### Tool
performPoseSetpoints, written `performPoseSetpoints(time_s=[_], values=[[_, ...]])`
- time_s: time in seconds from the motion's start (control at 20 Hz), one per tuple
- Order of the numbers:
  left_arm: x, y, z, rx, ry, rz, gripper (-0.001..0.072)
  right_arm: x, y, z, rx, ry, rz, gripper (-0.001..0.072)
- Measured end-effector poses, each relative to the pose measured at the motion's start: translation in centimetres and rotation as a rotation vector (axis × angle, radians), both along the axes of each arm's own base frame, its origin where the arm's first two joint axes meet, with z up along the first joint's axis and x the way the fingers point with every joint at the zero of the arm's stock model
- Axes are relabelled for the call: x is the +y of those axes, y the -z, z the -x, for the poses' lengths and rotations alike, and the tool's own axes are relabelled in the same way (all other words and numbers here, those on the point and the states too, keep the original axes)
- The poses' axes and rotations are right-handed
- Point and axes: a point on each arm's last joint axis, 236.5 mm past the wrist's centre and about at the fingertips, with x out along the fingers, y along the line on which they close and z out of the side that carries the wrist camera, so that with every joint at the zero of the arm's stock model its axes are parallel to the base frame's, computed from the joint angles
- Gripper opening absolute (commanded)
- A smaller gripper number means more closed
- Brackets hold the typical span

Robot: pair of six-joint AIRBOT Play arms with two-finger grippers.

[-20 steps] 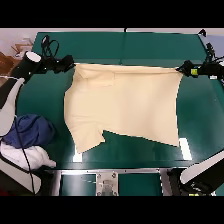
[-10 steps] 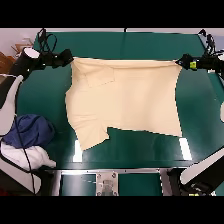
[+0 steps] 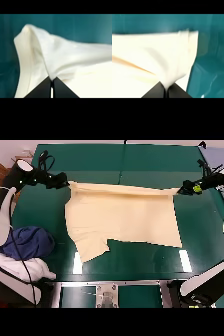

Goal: Fold the shirts.

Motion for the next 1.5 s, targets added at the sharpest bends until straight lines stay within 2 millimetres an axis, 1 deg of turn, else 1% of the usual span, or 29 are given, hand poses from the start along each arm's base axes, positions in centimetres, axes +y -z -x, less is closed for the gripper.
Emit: performPoseSetpoints(time_s=[0.15,0.25,0.4,0.45,0.5,0.55,0.65,0.7,0.75,0.8,0.85,0.9,0.95,1.0,1.1,1.15,1.2,1.25,1.3,1.35,1.4,1.5], values=[[0.1,1.9,2.5,0.099,0.053,-0.029,0.0024,0.9,1.3,2.7,0.119,-0.038,-0.011,0.0013],[0.1,3.2,4.0,0.157,0.074,-0.035,0.0024,1.7,2.4,4.2,0.184,-0.052,-0.027,0.0013],[-0.1,4.5,5.6,0.216,0.087,-0.028,0.0025,3.0,4.0,6.1,0.272,-0.060,-0.052,0.0016],[-0.2,4.7,5.9,0.227,0.089,-0.021,0.0048,3.3,4.3,6.5,0.293,-0.058,-0.059,0.0153],[-0.4,4.7,6.0,0.233,0.090,-0.008,0.0353,3.6,4.5,6.8,0.311,-0.048,-0.064,0.0307],[-0.7,4.7,6.1,0.238,0.090,0.004,0.0580,3.6,4.5,7.0,0.326,-0.034,-0.066,0.0319],[-1.3,4.2,6.6,0.263,0.094,0.043,0.0591,3.6,4.0,7.4,0.350,-0.003,-0.066,0.0319],[-1.6,3.7,7.0,0.280,0.099,0.062,0.0591,3.4,3.5,7.7,0.364,0.012,-0.059,0.0319],[-1.7,3.2,7.5,0.303,0.105,0.080,0.0590,2.8,2.8,8.2,0.377,0.032,-0.044,0.0301],[-1.5,2.6,8.1,0.333,0.108,0.093,0.0491,2.0,2.1,8.8,0.390,0.055,-0.020,0.0181],[-1.3,2.0,8.8,0.366,0.114,0.107,0.0262,1.3,1.3,9.5,0.399,0.082,-0.001,0.0014],[-1.2,1.3,9.8,0.400,0.127,0.115,0.0053,0.7,0.6,10.3,0.409,0.109,0.012,0.0013],[-1.0,0.7,10.8,0.428,0.141,0.111,0.0024,0.3,-0.1,11.2,0.415,0.131,0.021,0.0013],[-0.6,0.0,12.0,0.453,0.153,0.095,0.0024,0.0,-0.8,12.4,0.422,0.157,0.030,0.0013],[0.4,-1.0,14.4,0.485,0.154,0.053,0.0024,-0.2,-1.4,15.4,0.440,0.208,0.029,0.0012],[0.6,-1.4,15.8,0.490,0.147,0.035,0.0024,-0.2,-1.5,17.3,0.449,0.244,0.026,0.0012],[0.8,-1.6,17.5,0.500,0.139,0.018,0.0025,-0.1,-1.4,19.2,0.461,0.286,0.022,0.0012],[0.9,-1.5,19.1,0.502,0.123,0.006,0.0026,0.1,-1.1,21.2,0.465,0.331,0.012,0.0012],[0.9,-1.3,21.0,0.504,0.104,-0.004,0.0181,0.6,-0.7,23.1,0.469,0.372,-0.004,0.0012],[0.8,-1.0,23.0,0.511,0.089,-0.003,0.0560,1.1,-0.1,24.9,0.467,0.417,-0.018,0.0014],[0.5,-0.3,24.8,0.513,0.069,-0.001,0.0700,1.9,0.4,26.3,0.460,0.453,-0.036,0.0046],[-0.1,1.3,28.0,0.521,0.025,0.018,0.0692,3.6,1.8,28.2,0.435,0.521,-0.078,0.0387]])
